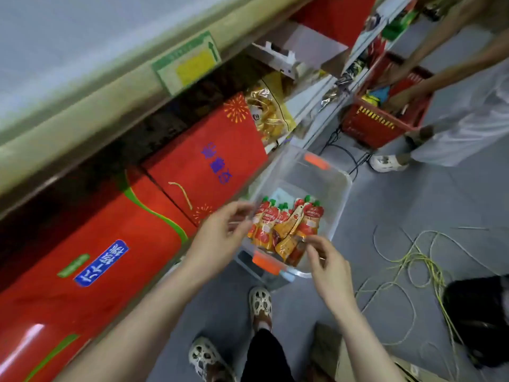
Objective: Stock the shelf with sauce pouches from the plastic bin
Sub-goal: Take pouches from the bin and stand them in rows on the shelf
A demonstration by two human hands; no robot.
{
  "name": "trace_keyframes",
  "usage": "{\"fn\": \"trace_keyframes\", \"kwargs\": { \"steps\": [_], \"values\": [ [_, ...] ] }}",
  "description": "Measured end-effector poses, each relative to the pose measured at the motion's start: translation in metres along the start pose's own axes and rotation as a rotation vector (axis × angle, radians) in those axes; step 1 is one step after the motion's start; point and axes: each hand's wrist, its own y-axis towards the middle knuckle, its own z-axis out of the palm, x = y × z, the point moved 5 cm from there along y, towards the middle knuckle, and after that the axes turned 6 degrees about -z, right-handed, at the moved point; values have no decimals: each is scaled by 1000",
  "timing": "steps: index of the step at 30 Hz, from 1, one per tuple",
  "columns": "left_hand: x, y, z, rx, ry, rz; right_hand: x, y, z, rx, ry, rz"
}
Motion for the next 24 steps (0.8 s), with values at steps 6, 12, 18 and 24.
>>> {"fn": "trace_keyframes", "kwargs": {
  "steps": [6, 12, 18, 24],
  "values": [
    [99, 78, 94, 138, 134, -183, -110, 94, 59, 106, -83, 277],
    [166, 150, 150, 171, 235, -278, -196, 201, 131, 201, -264, 548],
    [200, 190, 171, 173, 287, -351, -196, 235, 159, 155, -397, 438],
    [221, 206, 173, 190, 329, -401, -205, 251, 143, 196, -232, 569]
  ]
}}
